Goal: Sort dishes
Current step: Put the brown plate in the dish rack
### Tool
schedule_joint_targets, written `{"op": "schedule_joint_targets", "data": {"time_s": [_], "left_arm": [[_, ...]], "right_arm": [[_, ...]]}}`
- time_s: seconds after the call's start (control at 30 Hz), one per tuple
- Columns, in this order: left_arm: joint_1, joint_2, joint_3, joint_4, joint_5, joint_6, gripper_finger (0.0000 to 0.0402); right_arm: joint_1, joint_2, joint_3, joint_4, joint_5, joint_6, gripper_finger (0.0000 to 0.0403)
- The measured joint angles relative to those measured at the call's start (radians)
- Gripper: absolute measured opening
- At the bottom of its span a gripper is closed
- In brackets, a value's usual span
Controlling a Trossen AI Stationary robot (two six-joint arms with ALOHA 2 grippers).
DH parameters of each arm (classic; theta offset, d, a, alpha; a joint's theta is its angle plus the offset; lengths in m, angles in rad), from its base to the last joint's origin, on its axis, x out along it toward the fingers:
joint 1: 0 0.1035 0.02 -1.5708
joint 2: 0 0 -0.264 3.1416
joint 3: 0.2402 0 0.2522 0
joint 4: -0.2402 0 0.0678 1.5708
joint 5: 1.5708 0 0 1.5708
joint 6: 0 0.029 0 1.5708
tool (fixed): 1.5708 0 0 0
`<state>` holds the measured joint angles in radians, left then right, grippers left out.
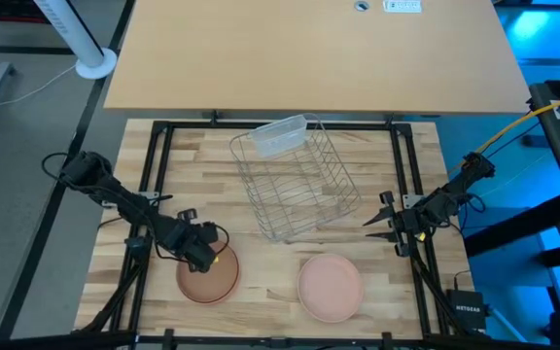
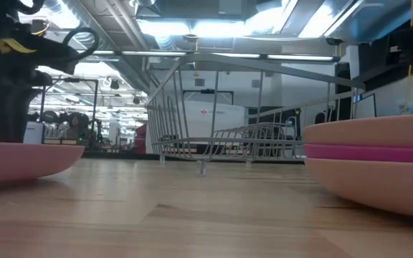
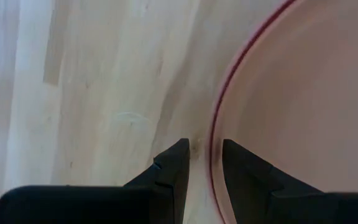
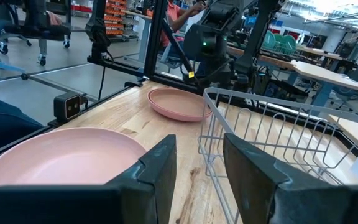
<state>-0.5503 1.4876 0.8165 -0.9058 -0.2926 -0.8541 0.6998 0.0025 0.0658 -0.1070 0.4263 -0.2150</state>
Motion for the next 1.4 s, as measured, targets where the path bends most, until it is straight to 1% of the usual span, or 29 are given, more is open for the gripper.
{"op": "schedule_joint_targets", "data": {"time_s": [0.27,0.43,0.57,0.67,0.8,0.9,1.0,1.1,1.27,1.4], "left_arm": [[0.0,0.0,-0.028,0.025,-0.001,-0.072,0.0088],[0.0,0.0,-0.062,0.107,-0.001,-0.098,0.0088],[0.001,-0.002,-0.065,0.098,0.001,-0.115,0.0086],[0.001,-0.002,-0.065,0.087,0.001,-0.119,0.0066],[0.001,-0.005,-0.062,0.075,0.001,-0.122,0.0019],[0.001,-0.005,-0.061,0.077,0.001,-0.123,0.0012],[0.001,-0.004,-0.055,0.075,0.001,-0.12,0.0014],[0.002,-0.002,-0.034,0.078,0.008,-0.098,0.0008],[0.002,-0.002,0.006,0.076,0.008,-0.078,0.0007],[0.002,-0.002,0.026,0.075,0.004,-0.06,0.0007]], "right_arm": [[0.0,0.0,0.0,0.0,0.0,0.0,0.0138],[0.0,0.0,0.0,0.0,0.0,0.0,0.0138],[0.0,0.0,0.0,0.0,0.0,0.0,0.0138],[0.0,0.0,0.0,0.0,0.0,0.0,0.0138],[0.0,0.0,0.0,0.001,0.0,0.0,0.0138],[0.0,0.0,-0.001,0.013,-0.001,0.006,0.0138],[0.0,0.0,-0.006,0.072,-0.02,0.063,0.0138],[0.0,-0.001,-0.005,0.166,-0.027,0.082,0.0138],[0.0,0.0,-0.005,0.236,-0.035,0.093,0.0138],[0.0,0.0,-0.004,0.282,-0.053,0.16,0.0138]]}}
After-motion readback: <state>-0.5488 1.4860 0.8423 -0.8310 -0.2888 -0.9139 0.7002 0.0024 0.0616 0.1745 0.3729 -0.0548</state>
